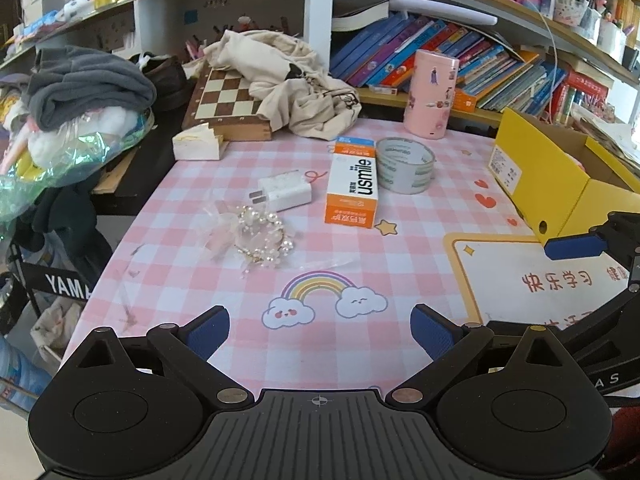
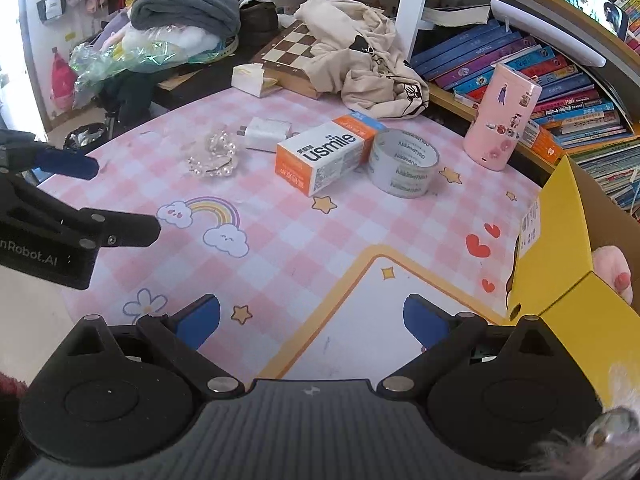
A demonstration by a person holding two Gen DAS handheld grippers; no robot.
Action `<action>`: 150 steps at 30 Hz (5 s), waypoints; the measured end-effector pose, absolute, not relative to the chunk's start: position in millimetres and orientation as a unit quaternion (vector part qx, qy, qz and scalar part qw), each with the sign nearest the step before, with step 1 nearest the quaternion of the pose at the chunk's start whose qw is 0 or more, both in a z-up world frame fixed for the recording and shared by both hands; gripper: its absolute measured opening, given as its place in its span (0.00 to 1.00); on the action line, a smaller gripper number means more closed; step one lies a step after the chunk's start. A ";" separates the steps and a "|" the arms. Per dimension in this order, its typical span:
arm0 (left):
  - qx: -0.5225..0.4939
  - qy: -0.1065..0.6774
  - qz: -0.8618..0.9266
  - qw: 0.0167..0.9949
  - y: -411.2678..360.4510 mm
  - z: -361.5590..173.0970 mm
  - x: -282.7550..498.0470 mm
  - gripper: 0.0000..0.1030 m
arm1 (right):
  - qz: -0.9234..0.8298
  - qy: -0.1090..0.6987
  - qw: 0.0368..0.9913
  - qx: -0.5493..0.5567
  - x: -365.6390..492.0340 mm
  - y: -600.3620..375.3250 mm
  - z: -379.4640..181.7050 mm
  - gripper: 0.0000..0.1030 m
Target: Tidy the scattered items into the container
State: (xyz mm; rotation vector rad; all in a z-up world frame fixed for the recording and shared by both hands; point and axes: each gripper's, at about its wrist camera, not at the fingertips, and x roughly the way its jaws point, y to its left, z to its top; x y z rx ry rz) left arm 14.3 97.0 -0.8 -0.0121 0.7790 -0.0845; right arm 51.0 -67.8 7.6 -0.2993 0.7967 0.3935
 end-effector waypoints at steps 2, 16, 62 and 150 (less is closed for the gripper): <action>-0.010 0.380 -0.037 0.924 100.0 -2.0 16.3 0.96 | 0.197 0.380 0.891 -0.148 56.2 -64.9 6.2 0.96; -0.047 0.377 -0.010 0.925 120.0 -11.7 26.8 0.96 | 0.211 0.355 0.891 -0.189 73.7 -40.8 2.3 0.96; -0.041 0.403 0.061 0.912 132.6 -54.7 150.5 0.94 | 0.124 0.388 0.909 -0.087 258.8 -83.6 -33.6 0.94; -0.137 0.328 -0.047 0.933 121.3 17.3 4.0 0.36 | 0.175 0.371 0.910 -0.056 59.5 -95.9 23.8 0.82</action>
